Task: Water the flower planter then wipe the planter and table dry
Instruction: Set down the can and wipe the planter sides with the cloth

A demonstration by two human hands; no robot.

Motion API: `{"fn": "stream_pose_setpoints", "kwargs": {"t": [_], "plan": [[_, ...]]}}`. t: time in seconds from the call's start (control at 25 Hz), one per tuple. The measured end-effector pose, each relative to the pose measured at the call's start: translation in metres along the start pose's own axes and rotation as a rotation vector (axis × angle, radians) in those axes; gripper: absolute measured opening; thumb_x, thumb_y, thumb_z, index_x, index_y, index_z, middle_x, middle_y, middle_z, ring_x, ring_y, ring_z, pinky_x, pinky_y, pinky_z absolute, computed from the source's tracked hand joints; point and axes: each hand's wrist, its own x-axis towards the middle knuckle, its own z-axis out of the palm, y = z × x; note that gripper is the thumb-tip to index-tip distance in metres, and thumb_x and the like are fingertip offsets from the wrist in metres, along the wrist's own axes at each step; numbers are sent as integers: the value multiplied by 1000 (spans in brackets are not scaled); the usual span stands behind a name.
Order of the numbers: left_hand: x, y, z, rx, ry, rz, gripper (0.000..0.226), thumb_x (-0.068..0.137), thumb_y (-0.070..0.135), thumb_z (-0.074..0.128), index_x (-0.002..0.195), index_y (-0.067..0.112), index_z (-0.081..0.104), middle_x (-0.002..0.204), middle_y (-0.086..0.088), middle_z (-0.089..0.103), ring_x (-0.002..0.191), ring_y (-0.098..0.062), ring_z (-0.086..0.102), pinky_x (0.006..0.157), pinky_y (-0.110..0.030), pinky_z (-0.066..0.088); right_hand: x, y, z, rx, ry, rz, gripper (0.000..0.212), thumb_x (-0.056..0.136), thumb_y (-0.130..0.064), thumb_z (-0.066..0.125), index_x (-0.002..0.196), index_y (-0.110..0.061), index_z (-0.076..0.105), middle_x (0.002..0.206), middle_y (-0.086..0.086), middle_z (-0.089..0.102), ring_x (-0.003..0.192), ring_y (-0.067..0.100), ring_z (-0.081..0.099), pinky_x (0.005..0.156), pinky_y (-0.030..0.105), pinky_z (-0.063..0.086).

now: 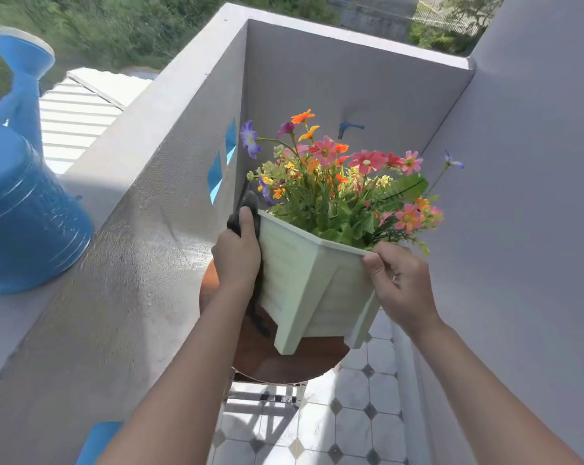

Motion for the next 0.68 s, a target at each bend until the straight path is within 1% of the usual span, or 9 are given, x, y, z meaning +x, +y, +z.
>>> {"fn": "stream_pose_setpoints", "kwargs": {"t": [0.08, 0.12, 0.2, 0.24, 0.32, 0.44, 0.56, 0.6, 0.68], "plan": [[14, 8, -6, -176, -212, -209, 64, 88, 61, 43, 119, 7, 58, 116, -10, 61, 107, -29, 57, 91, -36, 45, -2, 3, -1, 13, -15, -4, 38, 93, -54, 34, 62, -35, 22, 56, -16, 34, 54, -6, 33, 51, 9, 24], [18, 12, -9, -260, -316, -279, 61, 82, 65, 48, 111, 13, 63, 108, -5, 63, 97, -24, 60, 86, -34, 48, -3, 6, -2, 14, -25, -8, 36, 93, -55, 33, 64, -36, 24, 58, -16, 35, 55, -6, 33, 51, 10, 24], [22, 17, -14, -262, -440, -303, 47, 70, 64, 61, 87, 20, 65, 87, 1, 62, 74, -17, 60, 67, -29, 47, -5, 10, -5, 16, -52, -12, 33, 93, -56, 32, 66, -37, 27, 63, -13, 33, 56, -6, 34, 51, 11, 25], [21, 20, -15, -220, -469, -302, 44, 67, 60, 67, 87, 20, 65, 81, 0, 62, 70, -17, 59, 62, -28, 45, -5, 11, -7, 22, -64, -9, 33, 93, -56, 32, 66, -37, 27, 63, -13, 32, 57, -6, 35, 52, 12, 26], [21, 22, -15, -177, -473, -297, 40, 66, 46, 74, 93, 18, 66, 78, -4, 62, 68, -19, 59, 58, -27, 43, -7, 15, -14, 22, -88, 5, 33, 93, -56, 31, 68, -34, 29, 62, -12, 31, 58, -5, 35, 53, 13, 27], [18, 25, -14, -137, -412, -291, 44, 55, 39, 74, 89, 11, 67, 77, -7, 62, 69, -25, 60, 64, -32, 46, -9, 21, -25, -57, -141, 27, 46, 93, -58, 25, 69, -19, 35, 62, -11, 30, 59, 3, 32, 57, 12, 30], [3, 34, -19, -82, -323, -166, 19, 62, 28, 71, 66, 15, 58, 68, -5, 52, 62, -23, 51, 58, -29, 38, -11, 19, -38, -124, -176, 58, 56, 94, -57, 23, 73, -10, 47, 69, -6, 43, 65, 8, 38, 60, 15, 30], [-2, 35, -20, -72, -309, -131, 18, 64, 25, 70, 64, 15, 55, 68, -6, 51, 61, -23, 49, 57, -29, 37, -14, 18, -42, -154, -155, 91, 55, 95, -53, 28, 80, -8, 55, 76, -4, 52, 72, 9, 45, 65, 13, 32], [-12, 36, -20, -39, -278, -104, 18, 68, 25, 69, 67, 12, 56, 71, -7, 54, 63, -23, 51, 57, -31, 39, -19, 6, -49, -229, -11, 144, 37, 90, -36, 44, 101, -7, 64, 96, 0, 64, 90, 13, 55, 81, 4, 35]]}}
